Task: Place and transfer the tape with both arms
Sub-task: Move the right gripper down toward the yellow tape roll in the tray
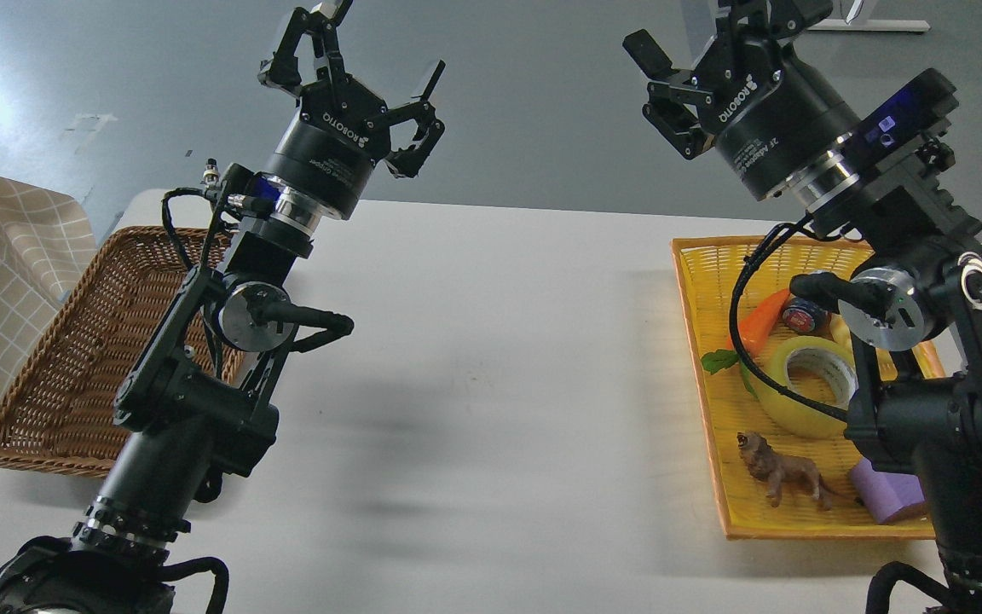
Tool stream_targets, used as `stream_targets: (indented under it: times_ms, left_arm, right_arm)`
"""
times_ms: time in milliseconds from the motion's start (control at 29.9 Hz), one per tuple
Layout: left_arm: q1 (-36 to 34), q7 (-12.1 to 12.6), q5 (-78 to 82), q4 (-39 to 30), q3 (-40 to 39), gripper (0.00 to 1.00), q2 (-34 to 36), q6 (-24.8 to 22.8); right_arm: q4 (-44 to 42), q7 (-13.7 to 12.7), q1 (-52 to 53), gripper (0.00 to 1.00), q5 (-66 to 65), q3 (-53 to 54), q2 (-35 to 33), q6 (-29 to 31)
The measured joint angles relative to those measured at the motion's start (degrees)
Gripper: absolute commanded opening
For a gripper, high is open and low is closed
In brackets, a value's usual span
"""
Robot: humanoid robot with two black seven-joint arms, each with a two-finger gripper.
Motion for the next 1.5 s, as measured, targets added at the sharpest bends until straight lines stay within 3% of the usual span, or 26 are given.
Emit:
stream_targets:
  times_ms: [435, 669, 869, 969, 1203, 1370, 1504]
  left_arm:
    - [0.0, -0.5, 0.1, 0.1, 0.0, 0.98, 0.0, 0.1]
    - [0.2, -0.5, 0.1, 0.4, 0.0, 0.98, 0.2, -0.1]
    - [1.0, -0.6, 0.1, 0.5, 0.0, 0.98, -0.1, 0.0]
    - [1.1, -1.0, 0.1, 0.5, -0.1, 0.98, -0.1, 0.1]
    - [1.4, -3.0, 0.5, 0.5, 0.1, 0.98, 0.1, 0.2]
    - [1.5, -2.9, 0.9, 0.5, 0.8, 0.98, 0.2, 0.4]
    - [1.6, -2.8, 0.9, 0.6, 0.8, 0.98, -0.1, 1.3]
  right_arm:
    - [2.8, 0.4, -0.5, 1.00, -15.3, -8.2, -26.5, 0.2]
    - [2.6, 1.4, -2.4, 1.00, -22.2, -8.5, -36.1, 0.1]
    - [3.8, 2.2, -3.3, 1.00, -21.8, -4.5, -39.9, 0.7]
    - [4.2, 2.5, -4.7, 1.00, -19.3, 0.0, -41.8, 4.6]
    - [4.0, 6.2, -8.7, 0.98, -19.1, 3.0, -44.3, 7.8]
    - [2.9, 6.0, -13.1, 0.98, -27.4, -2.2, -49.8, 8.7]
    - [1.0, 4.0, -12.8, 0.98, -38.8, -9.3, -50.7, 9.2]
